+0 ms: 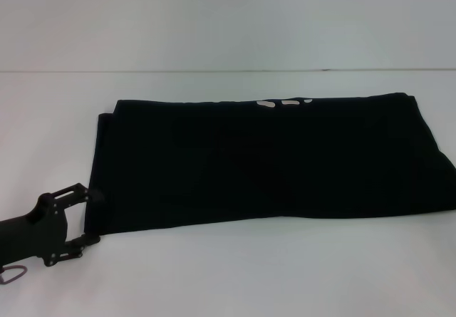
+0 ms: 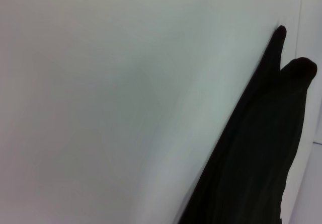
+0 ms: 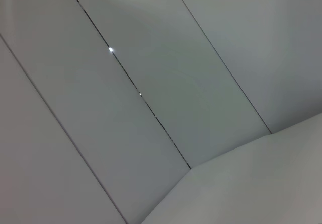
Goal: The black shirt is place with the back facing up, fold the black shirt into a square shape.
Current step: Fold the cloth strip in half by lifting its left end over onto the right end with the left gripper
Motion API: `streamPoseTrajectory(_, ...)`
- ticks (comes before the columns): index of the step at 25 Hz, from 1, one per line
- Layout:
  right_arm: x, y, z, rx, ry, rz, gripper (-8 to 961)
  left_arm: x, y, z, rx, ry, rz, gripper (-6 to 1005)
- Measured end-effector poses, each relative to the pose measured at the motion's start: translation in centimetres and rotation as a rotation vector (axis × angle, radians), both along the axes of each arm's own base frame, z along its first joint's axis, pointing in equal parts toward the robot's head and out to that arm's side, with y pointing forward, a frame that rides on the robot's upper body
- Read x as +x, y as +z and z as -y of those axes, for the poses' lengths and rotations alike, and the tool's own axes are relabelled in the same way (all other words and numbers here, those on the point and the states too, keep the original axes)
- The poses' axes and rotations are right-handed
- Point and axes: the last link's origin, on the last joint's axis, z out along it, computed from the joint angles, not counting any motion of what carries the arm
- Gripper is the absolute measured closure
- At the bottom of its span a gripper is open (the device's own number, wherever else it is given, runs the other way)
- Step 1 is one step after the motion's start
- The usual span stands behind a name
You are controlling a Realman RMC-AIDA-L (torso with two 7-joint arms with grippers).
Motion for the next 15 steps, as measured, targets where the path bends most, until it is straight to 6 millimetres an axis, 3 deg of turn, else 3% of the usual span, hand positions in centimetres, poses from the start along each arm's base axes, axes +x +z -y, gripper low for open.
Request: streamPoseTrajectory(15, 0.0, 0.0, 0.0, -0.001, -0.002, -0.002, 121, 2.6, -1.1, -3.4, 0.003, -0.076, -0.006, 157)
